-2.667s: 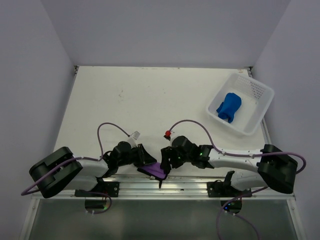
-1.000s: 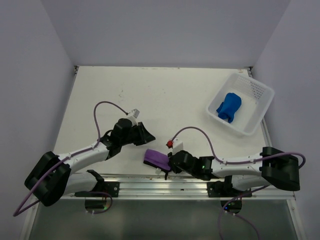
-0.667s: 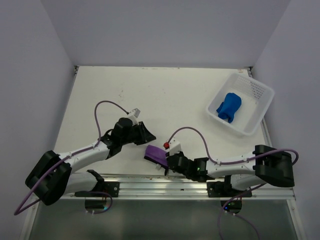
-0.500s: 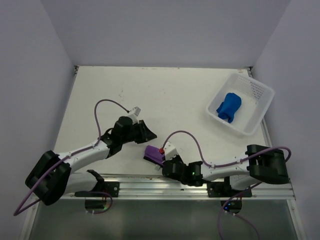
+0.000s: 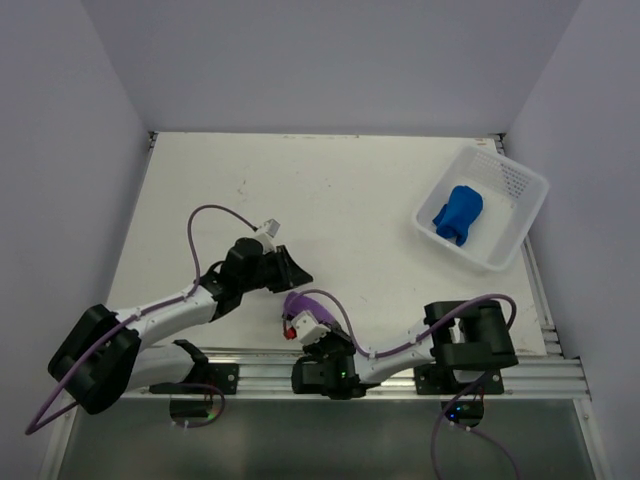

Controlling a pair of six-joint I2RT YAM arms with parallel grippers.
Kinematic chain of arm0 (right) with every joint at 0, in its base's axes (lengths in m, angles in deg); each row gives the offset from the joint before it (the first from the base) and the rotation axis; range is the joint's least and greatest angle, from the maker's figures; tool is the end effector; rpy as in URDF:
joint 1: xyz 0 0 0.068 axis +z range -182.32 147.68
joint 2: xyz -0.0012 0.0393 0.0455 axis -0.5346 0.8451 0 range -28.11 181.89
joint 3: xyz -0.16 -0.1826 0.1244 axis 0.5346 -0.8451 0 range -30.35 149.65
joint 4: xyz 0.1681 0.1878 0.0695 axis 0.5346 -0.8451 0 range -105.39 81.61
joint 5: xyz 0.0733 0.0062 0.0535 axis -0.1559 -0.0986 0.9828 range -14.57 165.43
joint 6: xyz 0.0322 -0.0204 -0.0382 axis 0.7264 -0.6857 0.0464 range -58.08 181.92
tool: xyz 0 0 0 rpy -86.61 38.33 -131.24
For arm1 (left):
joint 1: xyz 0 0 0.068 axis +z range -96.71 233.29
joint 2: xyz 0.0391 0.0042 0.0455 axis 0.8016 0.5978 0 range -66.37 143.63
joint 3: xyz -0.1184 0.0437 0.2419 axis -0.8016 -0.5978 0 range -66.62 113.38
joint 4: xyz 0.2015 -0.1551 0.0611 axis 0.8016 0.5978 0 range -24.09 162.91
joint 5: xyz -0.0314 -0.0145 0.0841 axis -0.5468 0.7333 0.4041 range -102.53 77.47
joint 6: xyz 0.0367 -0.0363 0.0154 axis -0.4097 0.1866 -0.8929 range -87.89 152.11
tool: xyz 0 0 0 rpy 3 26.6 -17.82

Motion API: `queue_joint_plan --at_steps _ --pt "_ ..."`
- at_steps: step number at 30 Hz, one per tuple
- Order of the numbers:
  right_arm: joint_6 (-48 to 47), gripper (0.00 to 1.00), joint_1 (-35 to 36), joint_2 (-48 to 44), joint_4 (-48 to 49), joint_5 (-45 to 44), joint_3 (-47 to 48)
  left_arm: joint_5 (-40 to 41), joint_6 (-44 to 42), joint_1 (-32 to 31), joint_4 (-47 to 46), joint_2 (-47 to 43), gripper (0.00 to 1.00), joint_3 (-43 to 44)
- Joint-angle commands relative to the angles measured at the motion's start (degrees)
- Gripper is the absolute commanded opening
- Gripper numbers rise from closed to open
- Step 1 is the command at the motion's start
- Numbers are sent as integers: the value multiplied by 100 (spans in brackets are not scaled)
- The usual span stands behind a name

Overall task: Roll the towels
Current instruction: Roll the towel

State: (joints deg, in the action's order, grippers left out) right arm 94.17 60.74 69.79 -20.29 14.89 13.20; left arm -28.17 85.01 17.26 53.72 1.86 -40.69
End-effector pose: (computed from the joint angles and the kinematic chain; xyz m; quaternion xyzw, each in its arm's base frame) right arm 0.0158 0.2859 0.1271 -0.3383 0.7815 -0.0687 0.5198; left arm 0.1864 -0.1474 0.1839 -0.0588 0.8591 -0.4306 0.2704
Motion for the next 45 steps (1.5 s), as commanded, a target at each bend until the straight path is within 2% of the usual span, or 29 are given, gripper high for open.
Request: queue_joint_plan --at_steps 1,6,12,22,25,30,42,45 --pt "352 0 274 630 -838 -731 487 -89 132 -62 -284 -82 27 -150" --pt "396 0 494 1028 -1226 -951 927 -45 176 -167 -355 -11 27 -211" --pt "-60 0 643 1344 -1420 -1162 1252 -45 229 -255 -399 50 27 -247" --pt "-816 0 810 1775 -1570 -1022 1613 -80 378 -299 -574 -11 26 -554" --pt "-948 0 881 1942 -1893 -1136 1797 -80 413 -308 -548 -81 26 -616" --pt "-712 0 951 2346 -2728 -1242 2315 -62 536 -334 -601 -196 26 -870" --pt "-808 0 978 2329 -2835 -908 2360 201 950 -528 -821 -564 26 -1626" --pt "-756 6 978 2355 -2922 -820 2430 395 1028 -615 -847 -670 26 -1784"
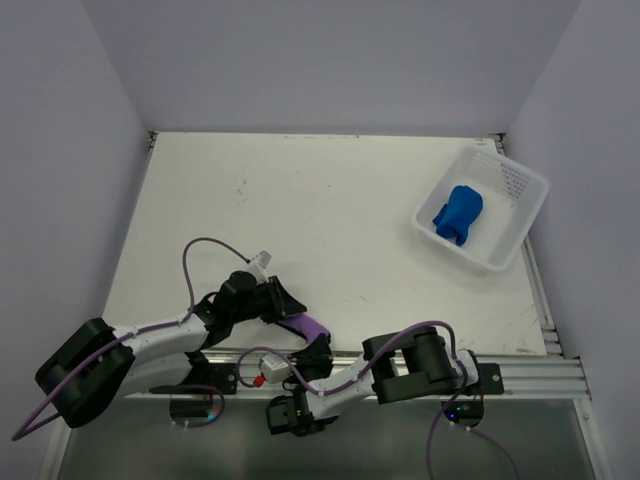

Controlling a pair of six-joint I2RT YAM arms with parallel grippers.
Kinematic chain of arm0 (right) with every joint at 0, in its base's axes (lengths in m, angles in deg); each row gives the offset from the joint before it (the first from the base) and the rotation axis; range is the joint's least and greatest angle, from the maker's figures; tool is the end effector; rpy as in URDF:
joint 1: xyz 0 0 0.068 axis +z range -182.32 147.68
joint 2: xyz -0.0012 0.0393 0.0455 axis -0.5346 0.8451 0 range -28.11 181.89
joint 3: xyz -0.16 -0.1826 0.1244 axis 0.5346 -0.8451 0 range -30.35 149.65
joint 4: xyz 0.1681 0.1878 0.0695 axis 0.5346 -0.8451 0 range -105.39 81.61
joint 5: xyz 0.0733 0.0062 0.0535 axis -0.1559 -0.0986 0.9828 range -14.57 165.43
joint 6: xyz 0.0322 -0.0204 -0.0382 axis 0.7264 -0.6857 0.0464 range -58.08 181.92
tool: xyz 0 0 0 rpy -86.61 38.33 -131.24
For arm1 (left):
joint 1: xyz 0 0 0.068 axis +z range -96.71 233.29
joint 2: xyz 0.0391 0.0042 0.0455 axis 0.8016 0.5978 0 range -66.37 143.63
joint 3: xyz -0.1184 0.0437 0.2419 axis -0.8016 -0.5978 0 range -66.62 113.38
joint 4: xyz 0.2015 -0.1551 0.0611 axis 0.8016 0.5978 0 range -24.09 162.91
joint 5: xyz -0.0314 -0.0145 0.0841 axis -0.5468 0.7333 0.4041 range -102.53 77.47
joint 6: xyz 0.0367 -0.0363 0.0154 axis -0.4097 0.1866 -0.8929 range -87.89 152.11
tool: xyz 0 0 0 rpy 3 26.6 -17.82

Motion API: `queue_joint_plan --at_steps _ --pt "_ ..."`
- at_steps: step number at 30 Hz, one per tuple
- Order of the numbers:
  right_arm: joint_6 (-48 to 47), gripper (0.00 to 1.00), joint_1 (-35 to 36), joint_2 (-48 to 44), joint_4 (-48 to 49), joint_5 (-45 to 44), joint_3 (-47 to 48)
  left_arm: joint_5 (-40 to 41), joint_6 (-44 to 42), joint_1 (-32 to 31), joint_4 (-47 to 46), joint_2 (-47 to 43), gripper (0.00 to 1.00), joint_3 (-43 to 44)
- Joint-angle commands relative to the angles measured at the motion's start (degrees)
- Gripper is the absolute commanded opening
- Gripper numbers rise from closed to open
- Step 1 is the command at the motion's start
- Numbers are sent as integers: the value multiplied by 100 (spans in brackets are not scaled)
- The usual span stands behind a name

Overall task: Roll the towels
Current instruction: Roll the towel

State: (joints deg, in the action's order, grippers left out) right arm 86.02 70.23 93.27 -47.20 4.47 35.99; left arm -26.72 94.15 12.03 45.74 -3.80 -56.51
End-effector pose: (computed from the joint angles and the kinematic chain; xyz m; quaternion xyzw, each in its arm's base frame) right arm -0.0413 0.3404 0.0870 -0.5298 0.6182 -0.2848 0.5060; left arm 0.1349 -0.1299 0.1322 -0.0982 0.8656 -0.4428 0.2123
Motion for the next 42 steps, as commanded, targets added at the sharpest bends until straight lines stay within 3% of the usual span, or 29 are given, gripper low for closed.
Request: queue_joint_plan --at_steps 1,5,6,9,16,22,30,32,33,37,42 --pt "112 8 29 0 -250 310 168 303 211 -102 -180 -139 26 -263" --pt "270 25 20 -307 -5 556 -60 575 326 -164 -304 -262 25 -492" --pt "306 38 29 -404 170 618 -139 645 309 -172 -295 -254 25 -501" --pt "420 51 20 -861 434 838 -429 786 230 -172 -330 -184 25 -545" --pt "289 61 11 -1898 1024 1470 -1017 883 -78 -164 -585 528 26 -168" --pt "60 62 -6 -3268 1463 2471 -1702 840 -192 -164 -673 906 25 35" --pt "174 61 -453 -5018 2341 3860 -2495 866 -122 -172 -655 740 25 -202" --pt "253 55 -875 -5404 2552 4385 -2705 866 -96 -164 -691 713 25 -316" --pt "288 46 -1068 -5510 2771 4624 -2776 857 -87 -164 -717 713 25 -343" --pt "315 36 -1928 -5766 3151 5337 -2926 813 -61 -172 -743 669 25 -457" --pt "350 32 -2545 -5311 3265 5960 -2750 804 -25 -172 -682 503 25 -527"
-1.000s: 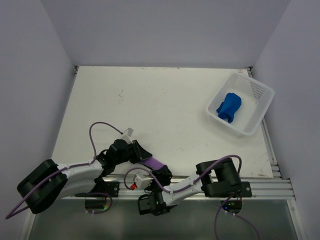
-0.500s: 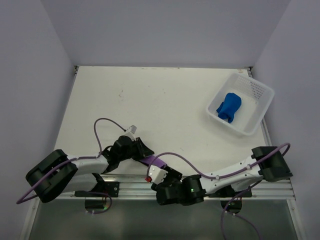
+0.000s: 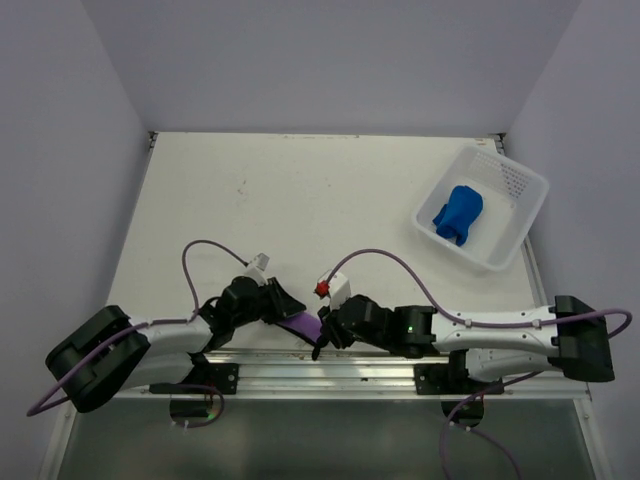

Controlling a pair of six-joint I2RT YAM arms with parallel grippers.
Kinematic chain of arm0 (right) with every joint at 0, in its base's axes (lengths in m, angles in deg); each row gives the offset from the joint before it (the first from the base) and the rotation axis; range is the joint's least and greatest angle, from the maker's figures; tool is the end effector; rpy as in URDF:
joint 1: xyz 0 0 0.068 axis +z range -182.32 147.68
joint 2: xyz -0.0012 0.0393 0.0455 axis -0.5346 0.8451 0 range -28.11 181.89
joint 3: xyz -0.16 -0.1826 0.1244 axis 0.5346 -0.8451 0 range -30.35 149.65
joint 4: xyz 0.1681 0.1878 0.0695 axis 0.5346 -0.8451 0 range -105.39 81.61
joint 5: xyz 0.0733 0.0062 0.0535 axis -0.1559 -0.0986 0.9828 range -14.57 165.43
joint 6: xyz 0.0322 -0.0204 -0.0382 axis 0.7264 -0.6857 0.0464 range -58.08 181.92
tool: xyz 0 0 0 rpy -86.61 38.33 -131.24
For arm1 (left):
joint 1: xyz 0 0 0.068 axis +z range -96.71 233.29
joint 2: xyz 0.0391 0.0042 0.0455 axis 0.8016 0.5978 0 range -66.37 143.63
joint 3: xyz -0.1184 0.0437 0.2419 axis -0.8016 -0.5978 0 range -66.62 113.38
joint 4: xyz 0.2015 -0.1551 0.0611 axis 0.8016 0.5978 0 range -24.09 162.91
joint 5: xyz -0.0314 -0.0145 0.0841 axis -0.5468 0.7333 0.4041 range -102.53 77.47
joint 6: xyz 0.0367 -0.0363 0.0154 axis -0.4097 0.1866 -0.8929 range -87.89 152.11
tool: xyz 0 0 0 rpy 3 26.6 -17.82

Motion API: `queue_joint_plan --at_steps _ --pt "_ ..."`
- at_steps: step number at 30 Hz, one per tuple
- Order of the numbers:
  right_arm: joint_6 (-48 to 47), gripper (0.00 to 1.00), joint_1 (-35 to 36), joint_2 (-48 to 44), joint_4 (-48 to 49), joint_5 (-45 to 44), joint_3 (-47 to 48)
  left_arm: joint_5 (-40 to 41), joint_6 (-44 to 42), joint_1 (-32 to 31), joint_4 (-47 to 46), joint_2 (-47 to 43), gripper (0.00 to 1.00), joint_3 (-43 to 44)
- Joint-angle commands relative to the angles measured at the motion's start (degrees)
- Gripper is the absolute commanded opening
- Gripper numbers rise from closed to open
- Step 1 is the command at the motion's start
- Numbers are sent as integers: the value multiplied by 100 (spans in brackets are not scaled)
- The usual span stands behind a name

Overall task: Roll the towels
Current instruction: Roll the towel

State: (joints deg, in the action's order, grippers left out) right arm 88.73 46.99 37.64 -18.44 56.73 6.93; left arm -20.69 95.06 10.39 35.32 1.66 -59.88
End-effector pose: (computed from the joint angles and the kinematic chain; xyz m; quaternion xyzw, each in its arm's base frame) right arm 0.0557 0.2336 0.2230 -0.3298 0.8284 0.2546 0.3745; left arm 0.1325 -0.1300 0.1166 -0.1163 0.8597 -0.4310 0.2481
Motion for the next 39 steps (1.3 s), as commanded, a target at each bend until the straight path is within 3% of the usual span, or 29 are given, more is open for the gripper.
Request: queue_joint_plan --at_steps 1,4,12,21,24,25,29,39 --pt "88 32 -345 332 441 806 192 201 -117 -8 387 -96 25 -200" --pt "123 34 -442 648 626 964 218 201 -126 -17 413 -158 25 -226" --pt "132 55 -521 1115 864 1044 315 148 -100 -17 326 -202 25 -349" --pt "132 59 -539 1370 705 851 325 113 -100 -26 299 -237 25 -393" --pt "228 46 -539 1378 749 693 158 113 -117 -17 334 -264 25 -402" --pt "272 36 -539 1396 749 640 114 122 -117 -17 334 -273 25 -402" --pt "360 24 -548 1475 916 648 -132 122 -135 -17 361 -273 25 -419" --pt "431 23 -539 1774 1154 719 -379 122 -144 -17 369 -325 25 -481"
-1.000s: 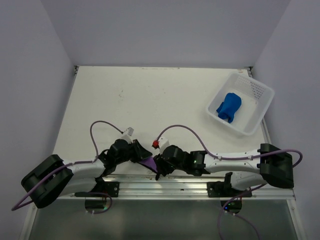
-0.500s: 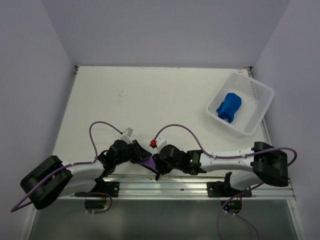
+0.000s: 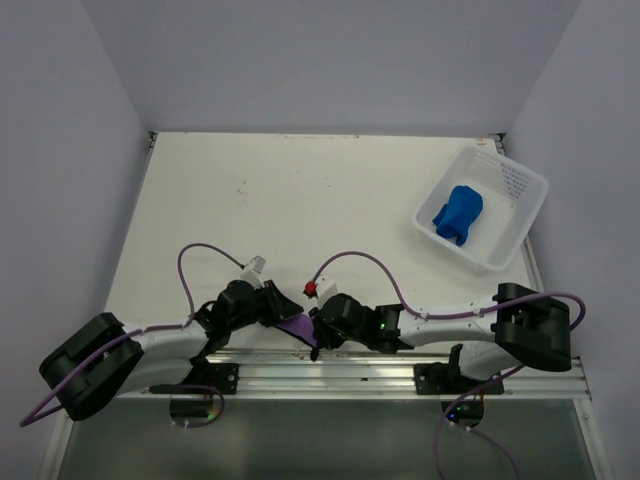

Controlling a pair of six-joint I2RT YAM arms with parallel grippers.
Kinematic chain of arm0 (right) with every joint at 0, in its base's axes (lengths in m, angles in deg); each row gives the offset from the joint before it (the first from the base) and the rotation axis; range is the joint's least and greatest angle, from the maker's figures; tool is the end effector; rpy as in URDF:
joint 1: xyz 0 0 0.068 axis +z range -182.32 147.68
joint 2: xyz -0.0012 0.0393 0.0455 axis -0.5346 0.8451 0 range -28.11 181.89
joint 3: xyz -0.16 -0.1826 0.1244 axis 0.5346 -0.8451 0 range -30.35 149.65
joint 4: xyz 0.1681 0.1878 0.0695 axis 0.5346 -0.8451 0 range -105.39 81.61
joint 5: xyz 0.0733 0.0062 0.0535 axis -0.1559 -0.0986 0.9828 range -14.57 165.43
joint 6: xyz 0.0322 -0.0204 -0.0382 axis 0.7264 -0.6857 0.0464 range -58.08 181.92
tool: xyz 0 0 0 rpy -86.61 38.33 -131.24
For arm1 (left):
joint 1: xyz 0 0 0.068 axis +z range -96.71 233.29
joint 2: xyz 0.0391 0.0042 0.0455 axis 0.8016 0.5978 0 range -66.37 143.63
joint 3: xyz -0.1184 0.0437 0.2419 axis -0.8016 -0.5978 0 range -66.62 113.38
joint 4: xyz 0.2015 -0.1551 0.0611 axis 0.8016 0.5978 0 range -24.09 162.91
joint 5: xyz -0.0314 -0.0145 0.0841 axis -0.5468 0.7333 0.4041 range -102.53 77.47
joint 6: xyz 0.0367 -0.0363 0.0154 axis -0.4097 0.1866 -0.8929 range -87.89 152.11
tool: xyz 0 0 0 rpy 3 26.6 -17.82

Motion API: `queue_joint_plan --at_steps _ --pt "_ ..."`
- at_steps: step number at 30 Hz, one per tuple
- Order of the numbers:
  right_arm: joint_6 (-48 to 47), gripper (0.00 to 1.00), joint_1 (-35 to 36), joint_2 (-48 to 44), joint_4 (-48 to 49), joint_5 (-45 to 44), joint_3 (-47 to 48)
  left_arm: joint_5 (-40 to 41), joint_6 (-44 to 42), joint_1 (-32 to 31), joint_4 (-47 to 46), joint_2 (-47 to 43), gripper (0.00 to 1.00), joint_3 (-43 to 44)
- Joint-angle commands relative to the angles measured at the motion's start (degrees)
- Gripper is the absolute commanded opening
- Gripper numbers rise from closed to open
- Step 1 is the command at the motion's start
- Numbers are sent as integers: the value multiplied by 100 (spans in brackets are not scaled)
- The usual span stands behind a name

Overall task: Roll the towels
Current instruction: Roll the towel

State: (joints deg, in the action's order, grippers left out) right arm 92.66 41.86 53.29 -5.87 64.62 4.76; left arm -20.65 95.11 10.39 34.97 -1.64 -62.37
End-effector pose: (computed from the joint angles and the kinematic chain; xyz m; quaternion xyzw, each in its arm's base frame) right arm 0.0806 0.2598 0.1635 -0.3045 0.8643 0.2572 0.3068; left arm 0.1251 -0.1230 0.1148 -0.1153 0.8548 -0.4377 0.2538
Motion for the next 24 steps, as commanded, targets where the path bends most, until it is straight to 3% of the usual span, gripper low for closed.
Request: queue_joint_plan --at_steps 1,2,10,24 --pt "11 24 -17 183 -129 -71 -145 118 -139 -17 404 -4 25 -223" --pt "2 24 -25 174 -216 -71 -67 109 -139 -17 404 -13 25 -232" --pt "-244 59 -34 -265 -657 -18 496 118 -122 -26 369 -39 25 -267" --pt "63 64 -860 173 107 1054 417 162 -95 -79 396 -303 25 -407"
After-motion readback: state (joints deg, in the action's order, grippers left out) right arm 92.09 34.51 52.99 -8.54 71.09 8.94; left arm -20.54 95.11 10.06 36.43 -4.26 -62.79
